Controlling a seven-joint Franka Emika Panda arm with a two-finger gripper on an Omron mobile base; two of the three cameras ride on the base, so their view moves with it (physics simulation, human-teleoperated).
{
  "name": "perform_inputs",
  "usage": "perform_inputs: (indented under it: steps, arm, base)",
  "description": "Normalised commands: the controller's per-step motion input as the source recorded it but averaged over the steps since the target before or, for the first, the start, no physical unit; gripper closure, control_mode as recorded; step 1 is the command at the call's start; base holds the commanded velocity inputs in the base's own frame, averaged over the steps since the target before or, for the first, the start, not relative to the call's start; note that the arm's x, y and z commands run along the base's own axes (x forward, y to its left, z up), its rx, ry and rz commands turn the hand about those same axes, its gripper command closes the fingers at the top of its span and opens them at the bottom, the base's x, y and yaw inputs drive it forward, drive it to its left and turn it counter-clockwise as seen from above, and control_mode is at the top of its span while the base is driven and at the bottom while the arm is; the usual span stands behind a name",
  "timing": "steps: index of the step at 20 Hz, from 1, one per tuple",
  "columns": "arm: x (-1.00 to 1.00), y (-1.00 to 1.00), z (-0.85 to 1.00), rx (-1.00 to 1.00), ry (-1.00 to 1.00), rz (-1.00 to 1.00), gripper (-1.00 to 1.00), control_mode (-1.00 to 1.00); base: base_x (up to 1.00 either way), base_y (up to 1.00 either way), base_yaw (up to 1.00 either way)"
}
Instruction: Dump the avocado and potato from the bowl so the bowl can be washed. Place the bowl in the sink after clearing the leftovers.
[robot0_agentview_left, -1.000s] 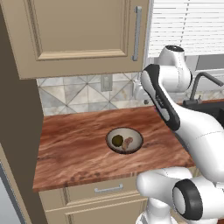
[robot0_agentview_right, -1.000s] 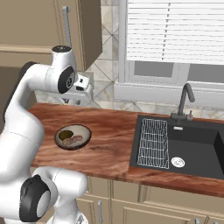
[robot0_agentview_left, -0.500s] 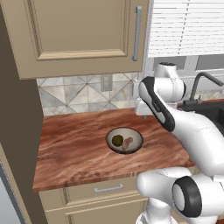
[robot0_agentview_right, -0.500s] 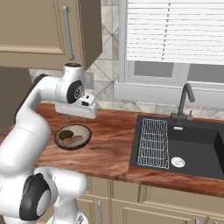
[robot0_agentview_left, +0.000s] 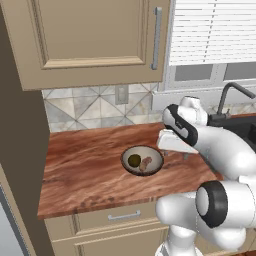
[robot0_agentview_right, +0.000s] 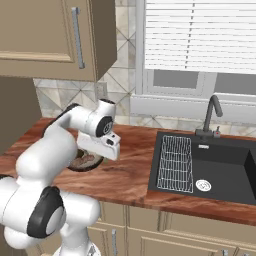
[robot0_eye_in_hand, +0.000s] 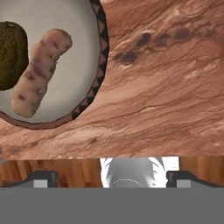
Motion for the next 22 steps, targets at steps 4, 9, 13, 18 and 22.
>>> perform_inputs:
  steps: [4, 9, 13, 18, 22]
  arm:
    - [0.12, 0.07, -0.3, 0.13, 0.0, -0.01, -1.0, -1.0]
    - [0.14, 0.11, -0.29, 0.07, 0.0, 0.0, -1.0, -1.0]
    - [0.21, 0.07, -0.24, 0.01, 0.0, 0.0, -1.0, -1.0]
    - [0.32, 0.03, -0.15, 0.0, 0.0, 0.0, -1.0, -1.0]
    - [0.24, 0.04, -0.25, 0.0, 0.0, 0.0, -1.0, -1.0]
  base:
    - [0.0, 0.0, 0.0]
    - [0.0, 0.0, 0.0]
    - [0.0, 0.0, 0.0]
    - [0.0, 0.0, 0.0]
    - [0.0, 0.0, 0.0]
